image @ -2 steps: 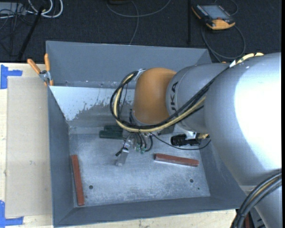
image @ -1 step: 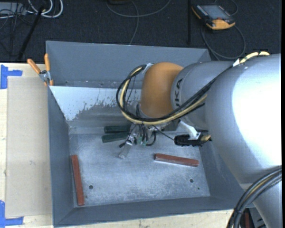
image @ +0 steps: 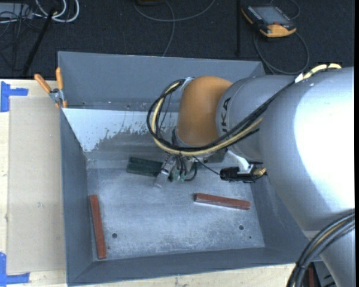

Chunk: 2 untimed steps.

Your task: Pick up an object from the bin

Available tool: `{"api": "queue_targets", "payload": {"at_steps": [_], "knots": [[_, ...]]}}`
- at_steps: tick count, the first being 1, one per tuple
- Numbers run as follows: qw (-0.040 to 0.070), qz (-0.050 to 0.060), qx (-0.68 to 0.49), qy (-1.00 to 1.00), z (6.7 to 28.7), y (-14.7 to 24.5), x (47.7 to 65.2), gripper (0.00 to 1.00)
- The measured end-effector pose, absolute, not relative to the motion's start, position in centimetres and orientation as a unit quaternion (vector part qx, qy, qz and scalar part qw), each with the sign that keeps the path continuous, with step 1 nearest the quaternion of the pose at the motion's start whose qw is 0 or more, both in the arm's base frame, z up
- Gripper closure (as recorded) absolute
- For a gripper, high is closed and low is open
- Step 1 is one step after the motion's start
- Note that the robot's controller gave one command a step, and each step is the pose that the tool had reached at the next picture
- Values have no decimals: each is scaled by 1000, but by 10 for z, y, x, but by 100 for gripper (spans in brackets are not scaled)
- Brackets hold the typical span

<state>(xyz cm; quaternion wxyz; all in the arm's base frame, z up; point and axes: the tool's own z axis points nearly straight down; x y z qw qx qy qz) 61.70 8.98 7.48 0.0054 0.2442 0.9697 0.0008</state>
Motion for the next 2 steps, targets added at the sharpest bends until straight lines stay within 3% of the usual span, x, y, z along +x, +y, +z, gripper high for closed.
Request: {"api": "queue_targets", "payload": {"at_steps": [1, 2], "knots": [[1, 0, 244, 970, 71, 91, 614, 0], [4, 0, 244, 970, 74, 90, 616, 100]]}}
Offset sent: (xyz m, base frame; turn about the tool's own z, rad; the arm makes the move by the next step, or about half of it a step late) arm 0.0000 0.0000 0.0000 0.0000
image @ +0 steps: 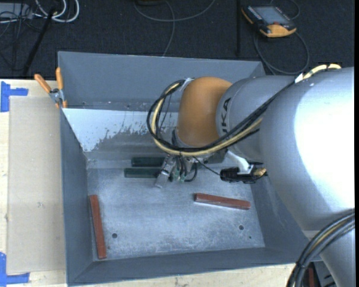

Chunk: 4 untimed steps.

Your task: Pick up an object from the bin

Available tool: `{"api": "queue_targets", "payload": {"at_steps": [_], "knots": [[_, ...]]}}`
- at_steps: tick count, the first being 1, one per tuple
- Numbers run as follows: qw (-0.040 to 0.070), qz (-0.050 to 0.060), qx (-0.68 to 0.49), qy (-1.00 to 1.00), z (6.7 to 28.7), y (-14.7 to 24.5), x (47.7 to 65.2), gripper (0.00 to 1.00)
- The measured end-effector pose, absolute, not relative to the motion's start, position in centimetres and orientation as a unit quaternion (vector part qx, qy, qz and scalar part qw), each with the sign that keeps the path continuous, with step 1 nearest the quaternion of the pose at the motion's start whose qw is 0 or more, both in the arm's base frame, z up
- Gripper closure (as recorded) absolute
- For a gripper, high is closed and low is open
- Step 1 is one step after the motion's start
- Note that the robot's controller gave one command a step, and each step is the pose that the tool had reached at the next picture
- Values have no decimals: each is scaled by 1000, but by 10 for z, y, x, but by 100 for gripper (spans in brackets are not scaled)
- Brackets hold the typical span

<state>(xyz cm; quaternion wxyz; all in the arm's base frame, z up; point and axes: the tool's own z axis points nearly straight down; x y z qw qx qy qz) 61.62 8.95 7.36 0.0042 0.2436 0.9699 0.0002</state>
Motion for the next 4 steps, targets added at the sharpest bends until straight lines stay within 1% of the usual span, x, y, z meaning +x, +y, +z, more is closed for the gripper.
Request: {"api": "queue_targets", "payload": {"at_steps": [1, 2, 3, 4], "knots": [[-4, -1, 243, 970, 69, 91, 612, 0], [2, 0, 243, 970, 71, 90, 614, 100], [-2, 0, 243, 970, 69, 91, 612, 0], [1, 0, 242, 970, 70, 91, 614, 100]]}}
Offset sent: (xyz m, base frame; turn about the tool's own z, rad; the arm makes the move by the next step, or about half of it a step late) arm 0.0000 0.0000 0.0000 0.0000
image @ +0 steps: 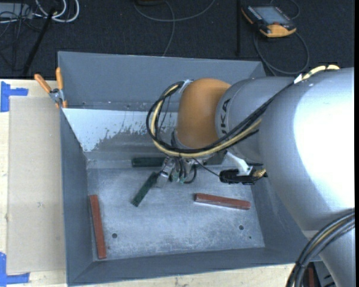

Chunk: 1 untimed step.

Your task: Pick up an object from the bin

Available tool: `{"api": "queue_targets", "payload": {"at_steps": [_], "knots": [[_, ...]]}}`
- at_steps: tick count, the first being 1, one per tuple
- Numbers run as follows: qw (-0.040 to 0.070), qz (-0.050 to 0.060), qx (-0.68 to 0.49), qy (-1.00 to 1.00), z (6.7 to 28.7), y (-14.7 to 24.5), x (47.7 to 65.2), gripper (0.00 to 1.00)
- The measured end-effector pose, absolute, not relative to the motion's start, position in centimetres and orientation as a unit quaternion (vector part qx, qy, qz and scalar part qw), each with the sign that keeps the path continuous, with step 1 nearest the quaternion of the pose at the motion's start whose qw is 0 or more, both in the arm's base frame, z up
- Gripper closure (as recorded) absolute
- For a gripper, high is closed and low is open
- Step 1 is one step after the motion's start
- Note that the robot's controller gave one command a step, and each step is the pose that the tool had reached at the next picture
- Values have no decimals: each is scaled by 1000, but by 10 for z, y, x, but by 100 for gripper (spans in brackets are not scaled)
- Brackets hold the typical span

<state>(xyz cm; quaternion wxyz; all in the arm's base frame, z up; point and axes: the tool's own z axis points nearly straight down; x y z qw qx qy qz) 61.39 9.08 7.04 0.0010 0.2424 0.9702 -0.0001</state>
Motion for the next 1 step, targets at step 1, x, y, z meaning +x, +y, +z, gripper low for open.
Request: {"api": "queue_targets", "payload": {"at_steps": [1], "knots": [[-2, -1, 242, 970, 69, 91, 612, 0]]}}
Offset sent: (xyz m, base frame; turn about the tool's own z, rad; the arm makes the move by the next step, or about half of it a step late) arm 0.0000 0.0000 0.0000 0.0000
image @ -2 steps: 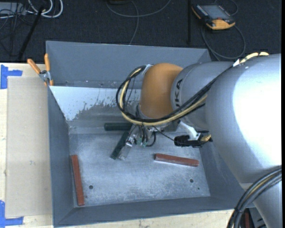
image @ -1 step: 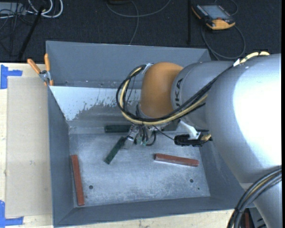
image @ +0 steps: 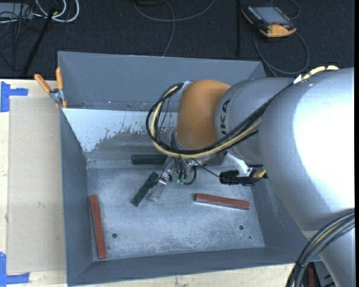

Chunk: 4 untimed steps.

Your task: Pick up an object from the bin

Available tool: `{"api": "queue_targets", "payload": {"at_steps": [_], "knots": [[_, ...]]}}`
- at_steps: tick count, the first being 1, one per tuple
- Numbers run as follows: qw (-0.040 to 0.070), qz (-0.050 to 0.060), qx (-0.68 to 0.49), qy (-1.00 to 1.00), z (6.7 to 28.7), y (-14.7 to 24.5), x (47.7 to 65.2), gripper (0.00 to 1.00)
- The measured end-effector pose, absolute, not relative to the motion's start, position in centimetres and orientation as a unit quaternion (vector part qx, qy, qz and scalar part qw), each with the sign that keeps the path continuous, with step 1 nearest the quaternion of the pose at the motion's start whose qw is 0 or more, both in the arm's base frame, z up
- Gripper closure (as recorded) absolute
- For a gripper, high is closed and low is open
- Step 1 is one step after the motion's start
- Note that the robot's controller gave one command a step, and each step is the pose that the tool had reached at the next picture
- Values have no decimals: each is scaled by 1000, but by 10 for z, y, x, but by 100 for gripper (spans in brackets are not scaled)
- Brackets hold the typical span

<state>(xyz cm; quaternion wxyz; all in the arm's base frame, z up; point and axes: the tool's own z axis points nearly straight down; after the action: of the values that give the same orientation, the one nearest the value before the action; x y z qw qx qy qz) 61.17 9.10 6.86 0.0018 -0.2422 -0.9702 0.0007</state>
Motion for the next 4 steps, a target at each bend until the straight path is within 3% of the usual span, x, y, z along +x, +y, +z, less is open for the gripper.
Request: {"api": "queue_targets", "payload": {"at_steps": [1, 2, 3, 4], "knots": [[0, 0, -242, -970, 70, 91, 613, 100], [0, -2, -242, -970, 70, 185, 619, 100], [2, 0, -244, -970, 70, 181, 618, 0], [-3, 1, -261, -965, 133, 92, 615, 0]]}}
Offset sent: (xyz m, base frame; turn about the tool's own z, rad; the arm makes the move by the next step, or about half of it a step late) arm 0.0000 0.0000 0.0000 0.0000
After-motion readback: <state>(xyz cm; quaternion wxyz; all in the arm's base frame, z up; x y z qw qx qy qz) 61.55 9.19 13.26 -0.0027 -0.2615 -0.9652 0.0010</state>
